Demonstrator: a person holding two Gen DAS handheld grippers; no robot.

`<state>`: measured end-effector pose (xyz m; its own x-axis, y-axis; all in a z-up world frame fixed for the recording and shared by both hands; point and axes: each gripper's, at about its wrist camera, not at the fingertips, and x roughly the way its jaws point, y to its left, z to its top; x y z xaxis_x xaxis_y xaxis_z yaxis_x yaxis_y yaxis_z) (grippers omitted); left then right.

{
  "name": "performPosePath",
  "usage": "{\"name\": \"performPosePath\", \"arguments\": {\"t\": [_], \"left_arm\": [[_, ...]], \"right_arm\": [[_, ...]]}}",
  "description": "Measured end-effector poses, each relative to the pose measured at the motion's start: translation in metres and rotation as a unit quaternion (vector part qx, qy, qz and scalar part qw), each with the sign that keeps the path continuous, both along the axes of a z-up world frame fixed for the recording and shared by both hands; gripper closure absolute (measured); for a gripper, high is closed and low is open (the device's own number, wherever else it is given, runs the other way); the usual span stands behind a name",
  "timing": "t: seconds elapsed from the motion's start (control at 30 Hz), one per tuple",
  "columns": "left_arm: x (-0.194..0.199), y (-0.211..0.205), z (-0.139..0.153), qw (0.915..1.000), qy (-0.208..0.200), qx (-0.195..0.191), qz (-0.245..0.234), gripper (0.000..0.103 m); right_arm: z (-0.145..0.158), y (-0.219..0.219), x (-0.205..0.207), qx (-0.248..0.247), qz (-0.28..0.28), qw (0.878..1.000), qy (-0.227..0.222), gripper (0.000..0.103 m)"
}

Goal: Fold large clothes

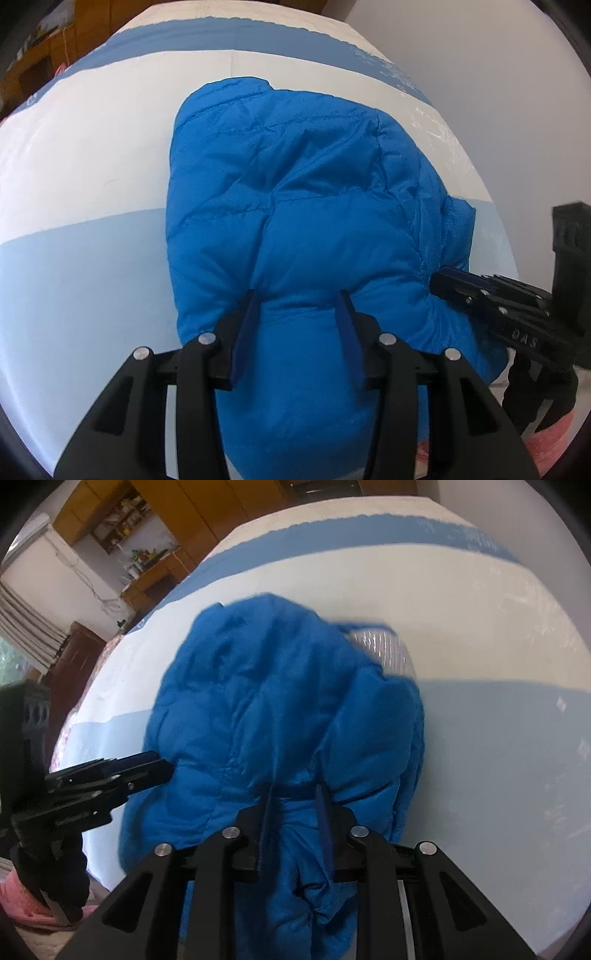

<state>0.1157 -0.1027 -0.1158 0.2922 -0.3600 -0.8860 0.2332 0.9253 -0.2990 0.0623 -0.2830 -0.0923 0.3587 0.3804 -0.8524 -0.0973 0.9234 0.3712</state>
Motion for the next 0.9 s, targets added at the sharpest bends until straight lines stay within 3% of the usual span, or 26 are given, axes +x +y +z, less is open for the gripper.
{"name": "performPosePath", "arguments": {"t": [0.27, 0.5, 0.6, 0.9], "left_arm": [[-0.001, 0.007, 0.016, 0.9999, 0.005, -0.004, 0.011, 0.062], [-0.019, 0.024, 0.059, 0.9986, -0.045, 0.022, 0.020, 0.060], [-0.025, 0.029, 0.069, 0.9981, -0.053, 0.024, 0.021, 0.053], [-0.041, 0.051, 0.085, 0.9964, -0.072, 0.025, 0.039, 0.038]], "right_arm": [[0.025, -0.002, -0.003, 0.005, -0.008, 1.000, -0.010, 0.078], [0.059, -0.015, -0.018, 0.018, -0.017, 0.999, -0.047, 0.068], [0.067, -0.018, -0.022, 0.017, -0.025, 0.998, -0.052, 0.059], [0.071, -0.025, -0.023, 0.003, -0.034, 0.998, -0.050, 0.046]]}}
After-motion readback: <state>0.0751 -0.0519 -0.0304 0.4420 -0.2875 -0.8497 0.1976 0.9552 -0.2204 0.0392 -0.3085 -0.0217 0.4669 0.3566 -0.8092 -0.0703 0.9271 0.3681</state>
